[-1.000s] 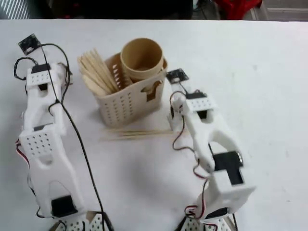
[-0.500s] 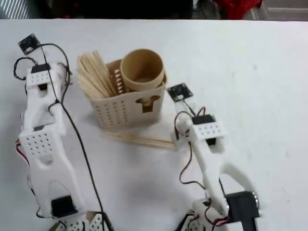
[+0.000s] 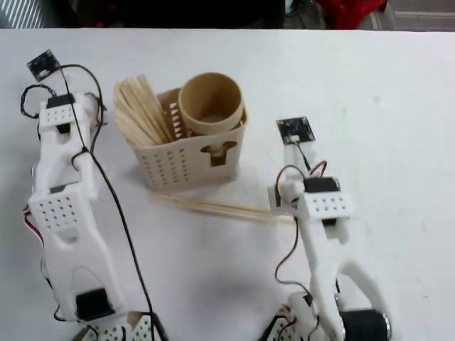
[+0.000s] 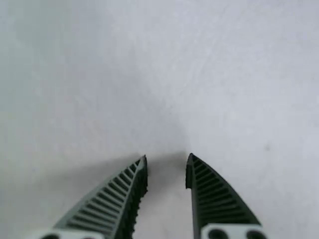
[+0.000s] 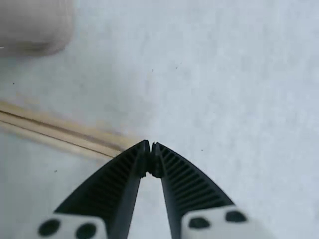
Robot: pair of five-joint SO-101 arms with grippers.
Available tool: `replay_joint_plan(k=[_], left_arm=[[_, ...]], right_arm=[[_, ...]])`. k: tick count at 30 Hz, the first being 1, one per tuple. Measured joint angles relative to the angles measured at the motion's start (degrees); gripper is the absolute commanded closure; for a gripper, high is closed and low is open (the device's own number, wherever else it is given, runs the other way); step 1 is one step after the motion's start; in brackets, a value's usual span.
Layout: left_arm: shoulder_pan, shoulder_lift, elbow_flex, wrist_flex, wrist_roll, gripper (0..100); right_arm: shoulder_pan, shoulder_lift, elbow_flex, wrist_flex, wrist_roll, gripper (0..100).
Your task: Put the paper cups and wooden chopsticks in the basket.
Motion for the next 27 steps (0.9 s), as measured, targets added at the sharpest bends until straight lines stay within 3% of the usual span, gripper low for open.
replay_joint_plan(k=[7, 15, 20, 27], left_arm=[[0.0, 0.0, 0.0, 0.0, 0.0, 85], [0.0, 0.0, 0.0, 0.0, 0.0, 85], [0.0, 0.0, 0.0, 0.0, 0.0, 85], [-0.1, 0.0, 0.0, 0.0, 0.0, 85]], right_arm=[[-1.8, -14.9, 9.4, 0.1, 15.9, 98.1], [-17.7, -23.7, 14.2, 6.3, 32.5, 96.3], [-19.0, -19.3, 12.5, 5.0, 36.0, 85.8], [-19.4, -0.8, 3.9, -2.1, 36.8, 87.2]])
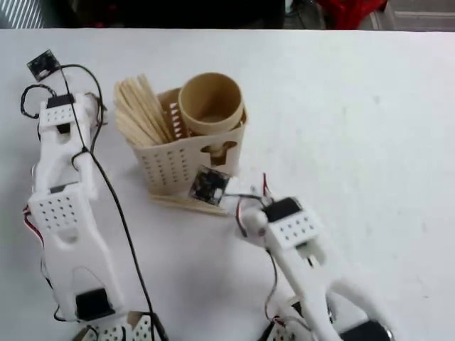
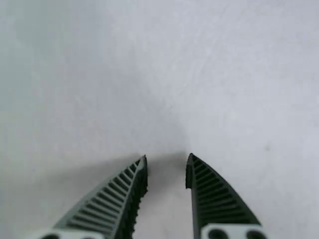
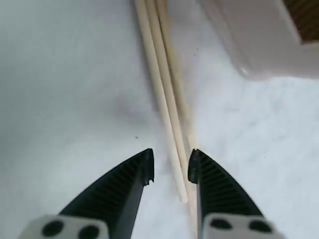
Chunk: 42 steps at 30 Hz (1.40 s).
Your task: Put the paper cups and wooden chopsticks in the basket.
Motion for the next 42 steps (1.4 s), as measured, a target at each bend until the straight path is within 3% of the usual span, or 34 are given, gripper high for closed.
replay_joint_plan(k=[5, 11, 16, 28, 33, 39, 42], left_arm=[[-0.1, 0.0, 0.0, 0.0, 0.1, 85], [-0.1, 0.0, 0.0, 0.0, 0.1, 85], [-0.1, 0.0, 0.0, 0.0, 0.1, 85], [-0.5, 0.1, 0.0, -0.2, 0.1, 86], [-1.0, 0.1, 0.0, -0.3, 0.1, 86], [-1.0, 0.1, 0.0, -0.3, 0.1, 86], [-1.0, 0.1, 0.0, -0.3, 0.1, 86]], right_arm=[[-2.6, 11.7, -1.1, -6.1, 5.0, 87.2], [-3.2, 15.5, -1.5, -9.6, 7.4, 87.2], [-3.2, 15.7, -1.5, -9.8, 7.5, 99.1], [-2.0, 16.0, -3.5, -5.4, 10.5, 98.1], [4.0, 15.7, -3.4, -3.7, 16.0, 98.1], [16.6, 8.7, -3.0, -2.1, 23.0, 98.1], [18.9, 4.9, -3.0, -1.4, 24.5, 98.1]])
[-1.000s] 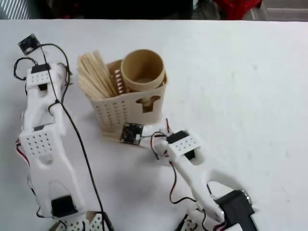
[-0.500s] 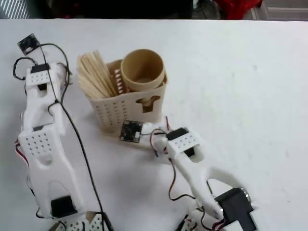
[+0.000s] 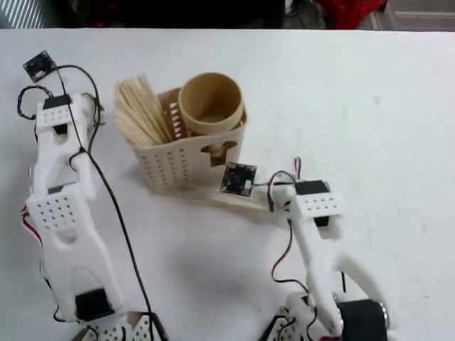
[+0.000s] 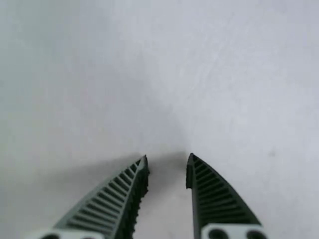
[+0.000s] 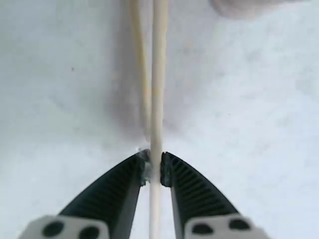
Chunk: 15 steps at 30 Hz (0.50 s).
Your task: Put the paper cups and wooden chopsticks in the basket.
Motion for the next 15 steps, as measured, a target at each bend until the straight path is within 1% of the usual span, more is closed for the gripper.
replay_joint_plan(k=[4, 7, 9, 15], left_arm=[[0.0, 0.0, 0.0, 0.0, 0.0, 86], [0.0, 0.0, 0.0, 0.0, 0.0, 86], [0.0, 0.0, 0.0, 0.0, 0.0, 86], [0.0, 0.0, 0.0, 0.0, 0.0, 86]], right_arm=[[-0.2, -2.1, 0.0, 2.5, 0.4, 97.1], [-1.2, -2.3, 0.0, 4.0, 0.4, 91.3], [-2.9, -2.3, 0.0, 4.6, 0.4, 88.5], [-11.7, -2.3, 0.6, 5.0, -0.9, 88.2]])
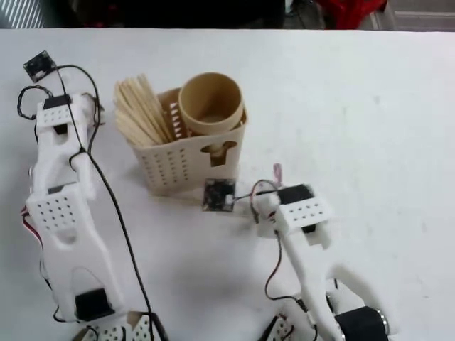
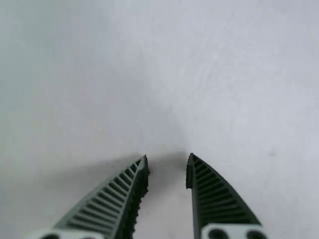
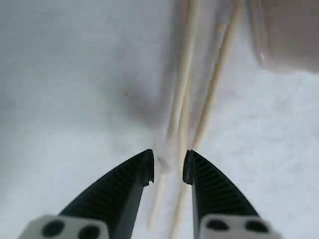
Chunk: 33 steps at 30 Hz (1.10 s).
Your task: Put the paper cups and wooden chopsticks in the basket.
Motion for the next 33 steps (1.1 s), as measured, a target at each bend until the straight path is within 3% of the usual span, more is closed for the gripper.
replay_joint_plan(k=[4, 11, 21, 26, 33], left_arm=[[0.0, 0.0, 0.0, 0.0, 0.0, 86], [0.0, 0.0, 0.0, 0.0, 0.0, 86], [0.0, 0.0, 0.0, 0.0, 0.0, 86], [0.0, 0.0, 0.0, 0.0, 0.0, 86], [0.0, 0.0, 0.0, 0.0, 0.0, 85]], right_arm=[[-4.7, 0.0, 0.0, -0.6, -3.2, 88.2], [-5.4, 0.6, -0.1, -5.5, -8.4, 88.2], [-8.0, 17.5, -5.5, -11.3, -10.3, 88.4], [-8.1, 20.2, -7.8, -11.3, -12.7, 98.5], [-8.1, 19.2, -8.4, -9.9, -13.0, 98.2]])
